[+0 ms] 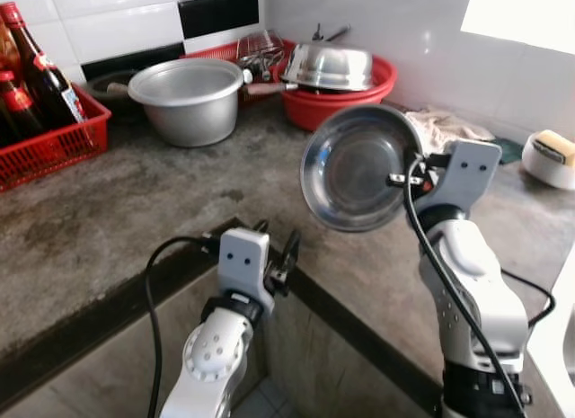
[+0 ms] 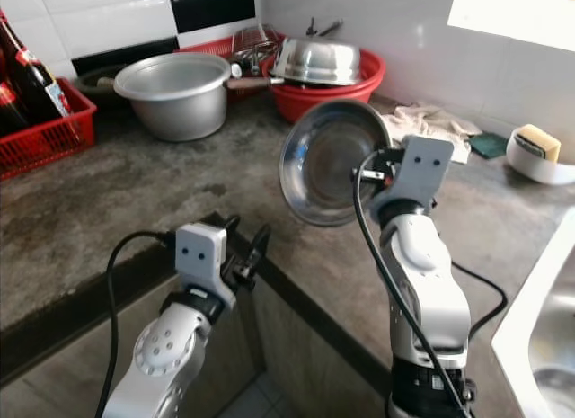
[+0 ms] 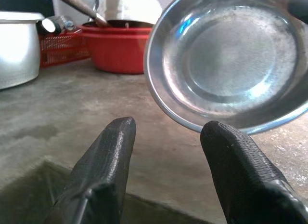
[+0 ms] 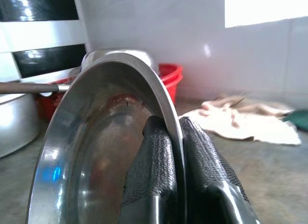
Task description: Kitchen organization
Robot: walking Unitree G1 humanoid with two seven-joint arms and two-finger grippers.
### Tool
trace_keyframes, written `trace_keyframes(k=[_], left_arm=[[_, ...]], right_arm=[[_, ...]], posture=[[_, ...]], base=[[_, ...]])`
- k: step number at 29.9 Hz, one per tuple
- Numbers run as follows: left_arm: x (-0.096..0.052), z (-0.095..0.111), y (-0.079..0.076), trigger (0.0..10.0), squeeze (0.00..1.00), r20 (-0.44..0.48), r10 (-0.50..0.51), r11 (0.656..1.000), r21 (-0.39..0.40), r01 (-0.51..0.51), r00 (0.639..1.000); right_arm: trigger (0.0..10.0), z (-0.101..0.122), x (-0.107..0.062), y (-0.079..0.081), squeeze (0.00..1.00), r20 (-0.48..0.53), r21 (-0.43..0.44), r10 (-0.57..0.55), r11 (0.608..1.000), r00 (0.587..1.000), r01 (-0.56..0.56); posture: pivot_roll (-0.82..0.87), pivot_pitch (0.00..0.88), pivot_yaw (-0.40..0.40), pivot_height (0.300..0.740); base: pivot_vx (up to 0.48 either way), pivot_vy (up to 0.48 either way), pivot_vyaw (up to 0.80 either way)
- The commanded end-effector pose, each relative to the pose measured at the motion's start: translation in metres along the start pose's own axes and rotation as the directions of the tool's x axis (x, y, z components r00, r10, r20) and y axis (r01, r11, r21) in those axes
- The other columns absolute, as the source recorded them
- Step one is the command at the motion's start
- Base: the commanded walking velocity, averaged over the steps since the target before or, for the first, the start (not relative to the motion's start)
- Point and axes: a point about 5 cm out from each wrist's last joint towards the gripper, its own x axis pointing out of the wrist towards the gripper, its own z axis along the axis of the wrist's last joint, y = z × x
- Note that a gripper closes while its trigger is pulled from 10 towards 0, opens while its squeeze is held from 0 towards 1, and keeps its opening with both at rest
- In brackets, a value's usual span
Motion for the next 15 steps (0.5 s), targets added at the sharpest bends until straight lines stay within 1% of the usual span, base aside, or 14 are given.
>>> trace_keyframes(k=[1, 3, 8, 10, 15], left_arm=[[-0.001, 0.0, 0.006, 10.0, 0.0, -0.002, 0.016, 1.0, 0.016, -0.016, 1.0], [-0.001, 0.0, 0.007, 10.0, 0.0, -0.003, 0.013, 1.0, 0.016, -0.013, 1.0], [-0.001, 0.0, 0.005, 10.0, 0.0, -0.006, 0.004, 1.0, 0.014, -0.004, 1.0], [0.0, 0.001, 0.005, 10.0, 0.0, 0.002, 0.0, 1.0, 0.02, 0.0, 1.0], [0.0, 0.001, 0.005, 10.0, 0.0, 0.0, -0.01, 1.0, 0.024, 0.01, 1.0]], right_arm=[[0.0, 0.012, -0.006, 0.011, 0.0, 0.08, -0.025, 0.042, 0.999, 0.996, -0.041], [0.0, 0.011, -0.009, 0.012, 0.0, 0.085, -0.065, 0.047, 0.997, 0.995, -0.042], [0.0, 0.008, -0.012, 0.012, 0.0, 0.08, -0.086, 0.046, 0.995, 0.996, -0.04], [0.0, 0.007, -0.014, 0.011, 0.0, 0.085, -0.128, 0.042, 0.991, 0.995, -0.031], [0.0, 0.005, -0.017, 0.01, 0.0, 0.087, -0.155, 0.036, 0.988, 0.996, -0.022]], posture=[[0.08, 0.042, -0.028, 0.74], [0.07, 0.043, -0.027, 0.74], [0.07, 0.044, -0.024, 0.74], [0.07, 0.045, -0.021, 0.74], [0.07, 0.045, -0.018, 0.74]], base=[[0.0, 0.382, -0.77], [0.0, 0.0, -0.77], [0.0, 0.0, -0.77], [0.0, 0.0, -0.77], [0.0, 0.0, -0.77]])
